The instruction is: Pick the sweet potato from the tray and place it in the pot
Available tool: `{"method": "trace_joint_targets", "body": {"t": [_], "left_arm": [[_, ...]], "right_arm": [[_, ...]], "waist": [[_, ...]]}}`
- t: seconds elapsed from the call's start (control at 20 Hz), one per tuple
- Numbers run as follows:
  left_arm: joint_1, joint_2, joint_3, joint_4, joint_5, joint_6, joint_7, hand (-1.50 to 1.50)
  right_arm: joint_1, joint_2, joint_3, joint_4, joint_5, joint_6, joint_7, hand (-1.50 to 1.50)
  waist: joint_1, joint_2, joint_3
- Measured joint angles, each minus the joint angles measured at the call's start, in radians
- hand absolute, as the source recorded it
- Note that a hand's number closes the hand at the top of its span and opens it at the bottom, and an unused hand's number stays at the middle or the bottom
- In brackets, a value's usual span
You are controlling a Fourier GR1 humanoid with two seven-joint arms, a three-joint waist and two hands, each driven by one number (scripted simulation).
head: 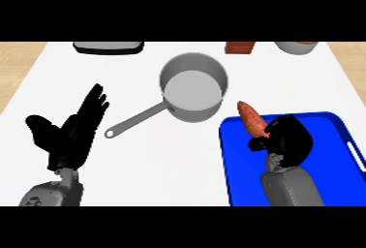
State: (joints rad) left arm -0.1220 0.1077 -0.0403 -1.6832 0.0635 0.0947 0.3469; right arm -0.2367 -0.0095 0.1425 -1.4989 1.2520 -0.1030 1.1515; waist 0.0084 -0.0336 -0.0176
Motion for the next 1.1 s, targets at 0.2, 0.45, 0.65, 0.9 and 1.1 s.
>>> {"method": "trace_joint_targets", "body": {"t": [0.2, 0.45, 0.65, 0.9, 1.1], "left_arm": [[-0.002, 0.001, -0.004, 0.004, 0.000, -0.005, 0.005, 0.00], [-0.017, 0.000, -0.013, 0.015, 0.000, -0.012, 0.009, 0.00], [-0.026, -0.008, -0.021, 0.024, 0.002, -0.018, 0.003, 0.00], [-0.045, -0.012, -0.032, 0.024, 0.005, -0.028, 0.005, 0.00], [-0.057, -0.016, -0.038, 0.026, 0.009, -0.034, 0.004, 0.00]], "right_arm": [[-0.068, 0.002, 0.055, -0.052, 0.138, 0.010, 0.035, 1.50], [-0.196, 0.002, 0.128, -0.098, 0.299, 0.052, 0.062, 1.50], [-0.307, 0.001, 0.162, -0.114, 0.390, 0.090, 0.080, 1.50], [-0.432, 0.000, 0.137, -0.099, 0.448, 0.148, 0.088, 1.50], [-0.512, 0.001, 0.082, -0.076, 0.468, 0.184, 0.092, 1.50]], "waist": [[0.009, -0.006, -0.001], [0.029, -0.004, 0.000], [0.051, 0.003, 0.002], [0.077, 0.014, 0.006], [0.093, 0.023, 0.009]]}}
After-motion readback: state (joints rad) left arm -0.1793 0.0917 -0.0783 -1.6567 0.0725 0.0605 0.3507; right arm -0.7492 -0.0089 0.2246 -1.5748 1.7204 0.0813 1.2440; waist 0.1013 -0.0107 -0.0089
